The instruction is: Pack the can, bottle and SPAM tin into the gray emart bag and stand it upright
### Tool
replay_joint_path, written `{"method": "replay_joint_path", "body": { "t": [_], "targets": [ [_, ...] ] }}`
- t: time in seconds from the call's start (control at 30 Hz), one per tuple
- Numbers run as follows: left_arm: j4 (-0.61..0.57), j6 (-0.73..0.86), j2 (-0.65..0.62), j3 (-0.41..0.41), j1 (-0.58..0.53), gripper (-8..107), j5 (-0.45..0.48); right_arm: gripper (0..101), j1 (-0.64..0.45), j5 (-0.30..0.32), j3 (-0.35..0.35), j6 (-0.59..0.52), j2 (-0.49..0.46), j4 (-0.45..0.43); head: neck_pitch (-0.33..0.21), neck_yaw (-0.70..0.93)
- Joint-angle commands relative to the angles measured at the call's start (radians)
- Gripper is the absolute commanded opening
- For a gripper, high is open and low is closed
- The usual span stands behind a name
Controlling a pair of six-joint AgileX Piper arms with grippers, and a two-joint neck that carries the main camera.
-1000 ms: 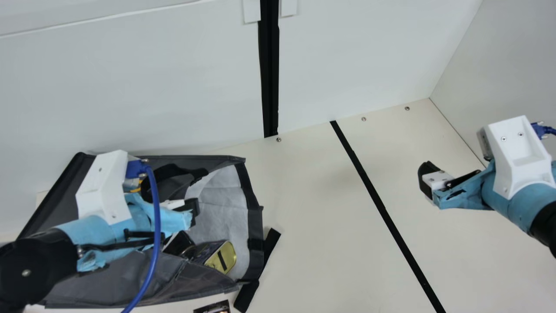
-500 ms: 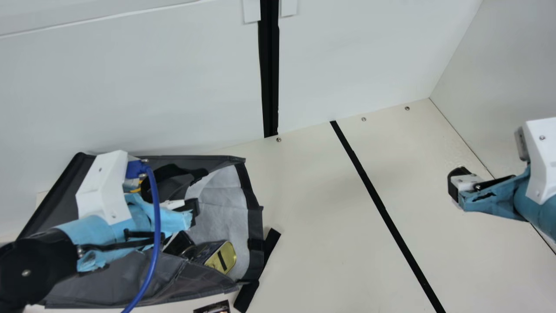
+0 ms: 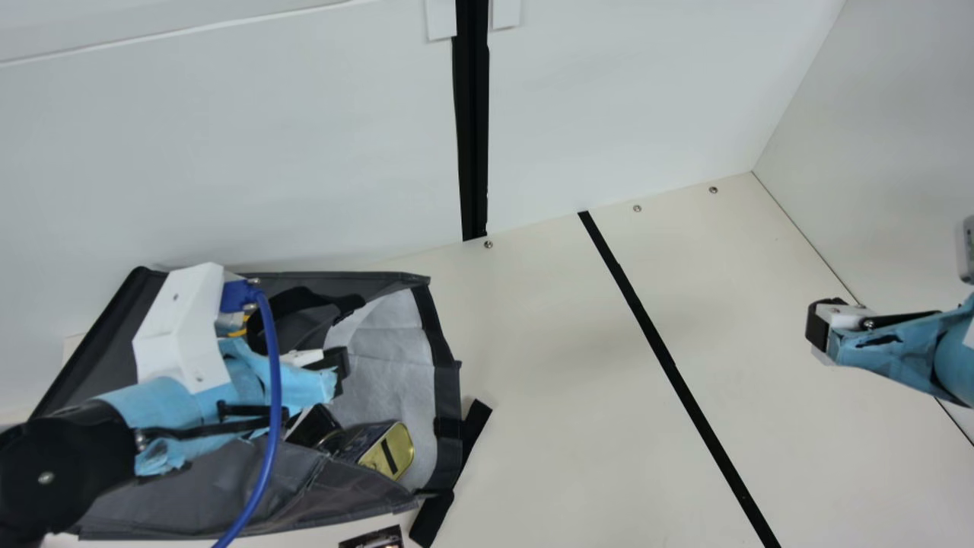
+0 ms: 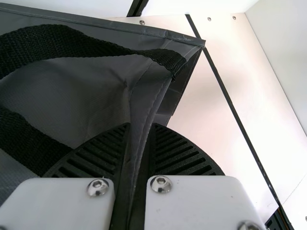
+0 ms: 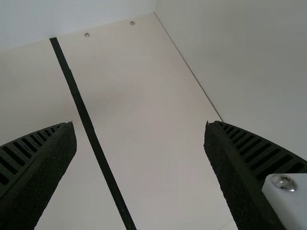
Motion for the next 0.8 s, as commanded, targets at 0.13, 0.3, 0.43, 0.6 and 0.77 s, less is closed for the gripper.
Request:
{"method": "replay_joint_path", "body": {
  "t": [0.13,0.3,0.43,0.6,0.77],
  "targets": [
    [0.0,0.0,0.0,0.0,0.0,-8,0.0,95,-0.005,0.081,-0.046,0.066,0.005,-0.022,-0.021,-0.001],
    [0.0,0.0,0.0,0.0,0.0,-8,0.0,95,0.008,0.081,-0.02,0.108,0.004,-0.061,-0.021,-0.001],
    [0.0,0.0,0.0,0.0,0.0,-8,0.0,95,0.014,0.081,0.004,0.127,0.0,-0.088,-0.021,-0.001],
    [0.0,0.0,0.0,0.0,0.0,-8,0.0,95,0.016,0.081,0.022,0.136,-0.001,-0.104,-0.021,-0.001],
    [0.0,0.0,0.0,0.0,0.0,-8,0.0,95,0.021,0.081,0.026,0.14,-0.002,-0.108,-0.021,-0.001]
  ]
}}
